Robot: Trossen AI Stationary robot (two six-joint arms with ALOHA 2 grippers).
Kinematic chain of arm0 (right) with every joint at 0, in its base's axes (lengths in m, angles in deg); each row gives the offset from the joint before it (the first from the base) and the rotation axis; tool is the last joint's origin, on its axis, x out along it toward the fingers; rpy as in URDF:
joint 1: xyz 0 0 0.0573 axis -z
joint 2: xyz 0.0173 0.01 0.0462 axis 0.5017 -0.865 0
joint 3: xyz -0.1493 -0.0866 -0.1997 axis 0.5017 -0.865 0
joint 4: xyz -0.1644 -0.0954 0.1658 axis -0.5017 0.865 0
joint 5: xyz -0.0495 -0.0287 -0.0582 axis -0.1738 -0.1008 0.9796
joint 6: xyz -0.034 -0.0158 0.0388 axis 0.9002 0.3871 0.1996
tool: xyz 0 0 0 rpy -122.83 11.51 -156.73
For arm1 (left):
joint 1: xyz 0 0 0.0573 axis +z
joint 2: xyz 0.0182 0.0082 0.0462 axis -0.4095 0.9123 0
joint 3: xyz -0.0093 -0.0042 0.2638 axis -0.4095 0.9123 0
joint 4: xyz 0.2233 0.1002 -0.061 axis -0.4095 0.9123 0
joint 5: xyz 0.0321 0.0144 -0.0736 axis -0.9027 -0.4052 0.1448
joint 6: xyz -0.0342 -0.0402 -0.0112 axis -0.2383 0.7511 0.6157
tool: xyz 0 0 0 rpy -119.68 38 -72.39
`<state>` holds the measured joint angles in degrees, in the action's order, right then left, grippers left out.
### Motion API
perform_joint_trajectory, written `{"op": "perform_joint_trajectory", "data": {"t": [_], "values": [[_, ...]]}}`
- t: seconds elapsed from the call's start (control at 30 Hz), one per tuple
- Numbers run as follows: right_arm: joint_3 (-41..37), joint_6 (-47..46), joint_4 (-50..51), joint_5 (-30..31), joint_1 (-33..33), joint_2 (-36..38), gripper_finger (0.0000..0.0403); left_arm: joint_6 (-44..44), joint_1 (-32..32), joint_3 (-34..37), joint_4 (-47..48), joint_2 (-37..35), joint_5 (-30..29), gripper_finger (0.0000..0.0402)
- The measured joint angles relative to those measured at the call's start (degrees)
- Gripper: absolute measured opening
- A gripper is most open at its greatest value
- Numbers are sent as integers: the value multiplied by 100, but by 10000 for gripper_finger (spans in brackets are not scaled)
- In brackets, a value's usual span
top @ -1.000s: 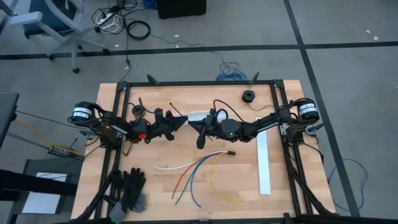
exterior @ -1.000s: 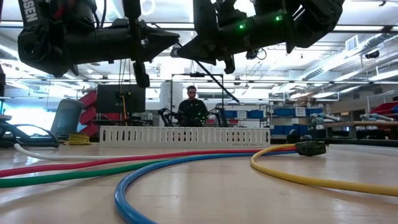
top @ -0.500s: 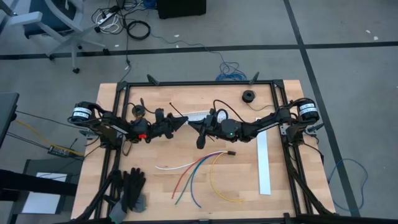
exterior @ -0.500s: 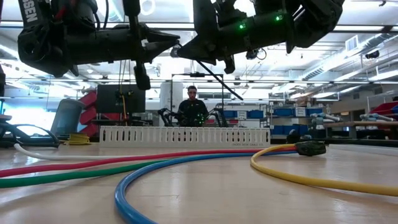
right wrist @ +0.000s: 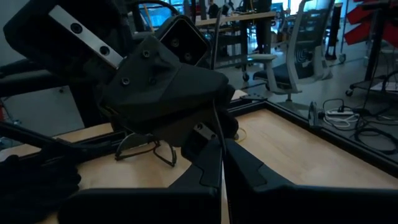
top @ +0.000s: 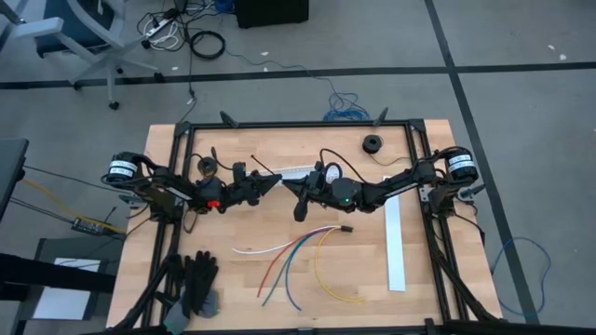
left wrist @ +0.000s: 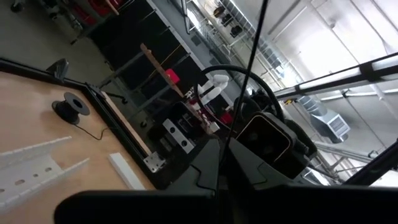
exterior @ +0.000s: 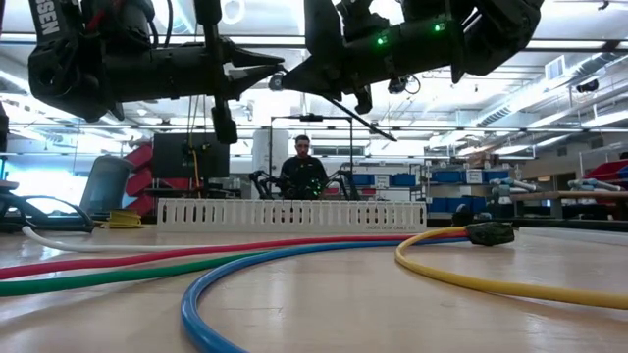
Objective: Ziptie cables
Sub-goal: Insert zip tie on the cable wire
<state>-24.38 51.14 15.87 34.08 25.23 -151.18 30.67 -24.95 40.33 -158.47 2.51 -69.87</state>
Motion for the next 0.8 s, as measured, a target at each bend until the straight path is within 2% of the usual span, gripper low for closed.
{"op": "perform_joint_trajectory", "data": {"t": [0.43, 0.8], "values": [[2, 96, 326, 248, -118, 2, 0, -204, 74, 236, -99, 0, -177, 0], [2, 111, 332, 149, -114, 4, 0, -386, 74, 236, -94, 0, -144, 0]]}}
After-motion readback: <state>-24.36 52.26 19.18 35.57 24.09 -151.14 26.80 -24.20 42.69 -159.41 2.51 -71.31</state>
